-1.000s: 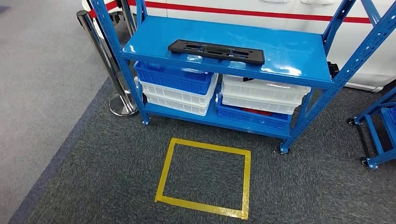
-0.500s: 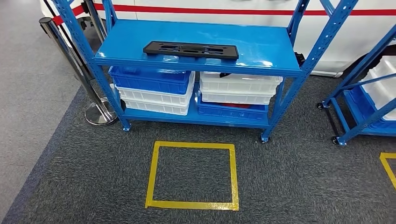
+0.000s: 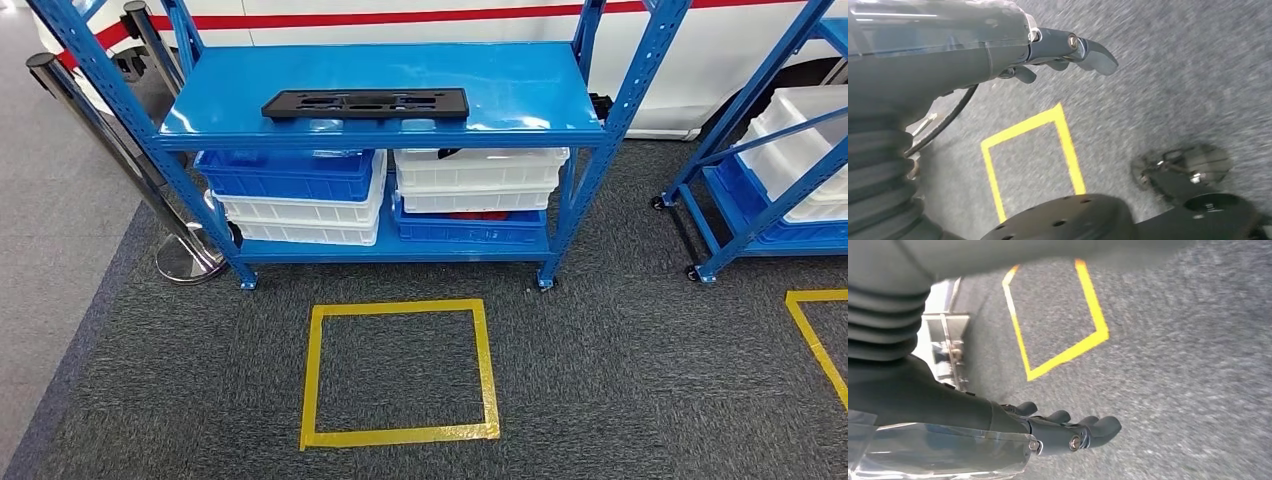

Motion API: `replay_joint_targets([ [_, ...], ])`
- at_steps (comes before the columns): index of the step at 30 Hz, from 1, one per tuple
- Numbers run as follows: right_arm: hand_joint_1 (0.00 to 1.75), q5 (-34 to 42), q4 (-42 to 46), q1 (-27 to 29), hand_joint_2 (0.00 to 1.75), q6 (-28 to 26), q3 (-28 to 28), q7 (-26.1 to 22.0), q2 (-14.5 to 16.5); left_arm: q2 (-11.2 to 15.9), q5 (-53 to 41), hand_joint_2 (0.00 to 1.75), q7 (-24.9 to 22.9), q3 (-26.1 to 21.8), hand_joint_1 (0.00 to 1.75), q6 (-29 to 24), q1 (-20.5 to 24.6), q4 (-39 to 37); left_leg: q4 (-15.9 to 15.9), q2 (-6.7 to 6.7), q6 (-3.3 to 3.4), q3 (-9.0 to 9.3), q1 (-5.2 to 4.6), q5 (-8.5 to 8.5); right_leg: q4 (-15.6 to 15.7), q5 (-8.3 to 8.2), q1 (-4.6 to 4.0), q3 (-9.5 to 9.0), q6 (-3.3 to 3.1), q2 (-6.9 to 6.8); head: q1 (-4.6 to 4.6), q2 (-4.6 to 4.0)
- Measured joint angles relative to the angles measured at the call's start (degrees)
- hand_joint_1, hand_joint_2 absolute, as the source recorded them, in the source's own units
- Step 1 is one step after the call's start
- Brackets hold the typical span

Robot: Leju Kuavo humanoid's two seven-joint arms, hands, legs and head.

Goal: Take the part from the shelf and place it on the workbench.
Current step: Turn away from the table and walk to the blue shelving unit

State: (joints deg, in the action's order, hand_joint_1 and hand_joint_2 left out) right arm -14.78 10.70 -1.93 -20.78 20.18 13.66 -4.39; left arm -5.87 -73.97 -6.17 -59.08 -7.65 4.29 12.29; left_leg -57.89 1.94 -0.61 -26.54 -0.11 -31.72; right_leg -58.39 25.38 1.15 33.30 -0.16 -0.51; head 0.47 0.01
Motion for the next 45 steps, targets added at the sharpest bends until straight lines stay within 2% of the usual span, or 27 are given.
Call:
replay_joint_targets([
  [2,0.0,0.63,0.42,0.15,0.0,0.93,-0.46,-0.59,0.13,0.31,3.25,0.0,0.3,2.0,0.0,0.3,-0.95,0.05,-6.26,-1.03,-0.44,-2.87,0.2,-3.44,0.24,-0.02,0.08,-0.09,-0.6,0.01,-0.15,-0.01],
  [4,0.0,1.22,1.13,0.16,0.0,1.8,-1.03,-1.2,0.25,0.51,6.49,0.0,0.69,4.02,0.0,0.7,-1.66,0.05,-13.74,-1.46,-0.69,-6.61,0.25,-6.19,0.18,0.04,0.0,-0.07,-0.82,0.08,-0.22,-0.01],
  [5,0.0,1.53,1.6,0.12,0.0,2.23,-1.35,-1.48,0.29,0.59,8.03,0.0,0.85,5.05,0.0,0.9,-2.02,0.04,-15.36,-1.51,-0.74,-7.52,0.25,-6.09,0.13,0.09,-0.02,-0.12,-0.86,0.17,-0.22,-0.01],
  [6,0.0,1.85,2.15,0.06,0.0,2.68,-1.68,-1.79,0.34,0.66,9.57,0.0,0.96,6.11,0.0,1.05,-2.49,0.04,-14.62,-1.52,-0.74,-7.36,0.28,-4.75,0.04,0.14,-0.02,-0.19,-0.84,0.33,-0.22,-0.01],
  [8,0.0,2.45,3.41,-0.07,0.0,3.58,-2.39,-2.37,0.52,0.81,12.56,0.0,1.08,8.31,0.0,1.32,-3.74,0.03,-7.6,-1.57,-0.53,-4.63,0.37,-0.15,-0.17,0.3,0.0,-0.29,-0.67,0.75,-0.22,-0.01],
  [10,0.0,3.04,4.52,-0.18,0.0,4.42,-3.13,-2.97,0.72,0.98,15.47,0.0,1.18,10.61,0.0,1.6,-5.01,0.02,-1.13,-1.74,-0.12,-2.25,0.3,2.33,-0.48,0.42,-0.2,-0.09,-0.18,1.08,-0.2,-0.01],
  [13,0.0,3.99,5.69,0.04,0.0,5.74,-4.24,-3.82,0.96,1.29,20.22,0.0,1.44,14.41,0.0,2.04,-6.52,0.02,0.54,-1.81,0.9,-2.02,0.14,2.59,-0.39,0.16,-0.32,0.17,0.92,1.26,-0.15,0.0],
  [15,0.0,4.65,6.09,0.53,0.0,6.65,-5.01,-4.39,1.13,1.61,23.54,0.0,1.7,17.03,0.0,2.33,-7.23,0.15,1.03,-1.6,1.7,-1.8,0.3,3.17,-1.43,0.95,-0.14,0.53,1.52,1.15,-0.08,-0.01],
  [17,0.0,5.28,6.26,1.24,0.0,7.53,-5.79,-4.93,1.27,1.87,26.71,0.0,2.03,19.62,0.0,2.62,-7.44,0.63,1.35,-1.39,2.19,-1.71,0.43,3.57,-6.46,4.14,0.01,2.76,1.91,0.99,0.02,-0.01],
  [19,0.0,5.92,6.26,2.32,0.0,8.41,-6.59,-5.46,1.42,2.06,29.81,0.0,2.33,22.13,0.0,2.93,-7.35,1.5,1.34,-1.31,2.31,-1.81,0.31,3.57,-13.96,7.5,0.07,6.32,2.19,0.93,0.03,-0.01],
  [20,0.0,6.23,6.2,3.02,0.0,8.86,-7.0,-5.71,1.51,2.15,31.38,0.0,2.45,23.38,0.0,3.09,-7.23,2.1,1.33,-1.28,2.32,-1.8,0.26,3.39,-16.12,7.83,0.09,7.42,2.27,0.92,0.03,-0.01],
  [21,0.0,6.51,6.11,3.78,0.0,9.27,-7.4,-5.95,1.61,2.25,32.84,0.0,2.57,24.59,0.0,3.24,-7.06,2.78,1.34,-1.27,2.29,-1.7,0.24,3.13,-16.15,6.97,0.11,7.47,2.27,0.9,0.03,-0.01],
  [22,0.0,6.8,5.97,4.55,0.0,9.67,-7.82,-6.18,1.68,2.32,34.25,0.0,2.7,25.76,0.0,3.38,-6.87,3.53,1.35,-1.28,2.21,-1.47,0.24,2.78,-13.77,5.11,0.11,6.3,2.21,0.84,0.03,-0.01],
  [23,0.0,7.06,5.8,5.33,0.0,10.06,-8.22,-6.42,1.73,2.38,35.65,0.0,2.86,26.91,0.0,3.52,-6.66,4.32,1.36,-1.27,2.07,-1.11,0.25,2.35,-9.77,2.89,0.11,4.28,2.07,0.69,0.04,-0.01],
  [25,0.0,7.64,5.46,6.61,0.0,10.87,-9.06,-6.96,1.79,2.5,38.48,0.0,3.17,29.2,0.0,3.8,-6.25,5.78,1.34,-1.22,1.48,-0.44,0.09,1.53,-2.76,1.01,-0.16,0.63,1.47,0.24,0.04,-0.01],
  [26,0.0,7.92,5.34,7.13,0.0,11.28,-9.5,-7.23,1.85,2.62,39.96,0.0,3.31,30.39,0.0,3.95,-6.07,6.41,1.38,-1.17,1.11,-0.2,0.02,1.16,-1.09,1.15,-0.36,-0.26,1.06,0.09,0.03,-0.01],
  [30,0.0,9.11,5.47,8.63,0.0,13.0,-11.29,-8.41,2.31,3.19,46.14,0.0,3.81,35.34,0.0,4.54,-6.22,8.13,0.97,-1.11,-0.2,0.75,0.13,-0.05,0.03,2.47,-0.49,-1.76,-0.65,0.26,-0.08,-0.01],
  [31,0.0,9.4,5.7,8.71,0.0,13.44,-11.71,-8.71,2.43,3.33,47.73,0.0,3.94,36.59,0.0,4.71,-6.65,8.32,-1.16,-1.21,-0.43,-0.07,0.15,-0.83,0.4,2.8,-0.37,-2.56,-1.06,0.26,-0.2,-0.01],
  [32,0.0,9.7,6.09,8.68,0.0,13.86,-12.11,-9.02,2.56,3.44,49.27,0.0,4.09,37.79,0.0,4.89,-7.27,8.42,-4.63,-1.32,-0.59,-1.86,0.22,-1.94,0.66,3.23,-0.33,-3.39,-1.39,0.25,-0.33,-0.01],
  [34,0.0,10.26,7.27,8.19,0.0,14.66,-12.81,-9.59,2.69,3.49,52.12,0.0,4.25,39.94,0.0,5.2,-8.84,8.18,-13.39,-1.45,-0.75,-7.82,0.25,-4.21,0.73,4.29,-0.43,-4.88,-1.73,0.33,-0.49,-0.01],
  [35,0.0,10.52,8.06,7.82,0.0,15.03,-13.13,-9.84,2.76,3.53,53.42,0.0,4.28,40.9,0.0,5.34,-9.75,7.86,-16.32,-1.47,-0.77,-10.53,0.25,-4.18,0.72,4.91,-0.47,-5.75,-1.74,0.46,-0.49,-0.01],
  [36,0.0,10.75,8.96,7.4,0.0,15.35,-13.42,-10.05,2.81,3.59,54.62,0.0,4.32,41.82,0.0,5.46,-10.76,7.4,-17.12,-1.48,-0.73,-12.37,0.25,-2.77,0.71,5.64,-0.5,-6.78,-1.7,0.66,-0.49,-0.01],
  [37,0.0,10.98,9.96,6.92,0.0,15.67,-13.7,-10.27,2.88,3.66,55.77,0.0,4.37,42.72,0.0,5.58,-11.8,6.81,-15.56,-1.51,-0.57,-13.16,0.23,0.03,0.71,6.52,-0.55,-7.95,-1.62,0.92,-0.5,-0.01],
  [39,0.0,11.39,11.95,6.08,0.0,16.24,-14.28,-10.68,3.13,3.95,57.87,0.0,4.51,44.38,0.0,5.81,-13.97,5.5,-8.87,-1.62,0.19,-12.68,0.08,6.81,0.73,8.38,-0.65,-10.1,-1.38,1.3,-0.42,-0.01],
  [40,0.0,11.61,12.84,5.6,0.0,16.58,-14.64,-10.91,3.35,4.1,58.98,0.0,4.6,45.24,0.0,5.92,-14.94,4.83,-6.24,-1.67,0.68,-12.21,-0.03,8.89,0.61,9.23,-0.77,-10.76,-1.1,1.44,-0.32,-0.01],
  [41,0.0,11.85,13.55,5.26,0.0,16.89,-15.0,-11.09,3.55,4.33,60.2,0.0,4.72,46.16,0.0,6.03,-15.65,4.34,-4.73,-1.72,1.12,-11.83,-0.21,9.5,0.54,9.89,-0.69,-11.04,-0.75,1.47,-0.2,-0.01],
  [45,0.0,12.98,14.84,4.97,0.0,18.4,-16.67,-12.11,3.97,4.99,65.64,0.0,5.33,50.37,0.0,6.53,-16.07,4.54,-2.58,-1.91,2.33,-10.33,-0.25,7.99,1.46,11.14,-0.33,-12.12,0.6,1.11,-0.14,0.01],
])
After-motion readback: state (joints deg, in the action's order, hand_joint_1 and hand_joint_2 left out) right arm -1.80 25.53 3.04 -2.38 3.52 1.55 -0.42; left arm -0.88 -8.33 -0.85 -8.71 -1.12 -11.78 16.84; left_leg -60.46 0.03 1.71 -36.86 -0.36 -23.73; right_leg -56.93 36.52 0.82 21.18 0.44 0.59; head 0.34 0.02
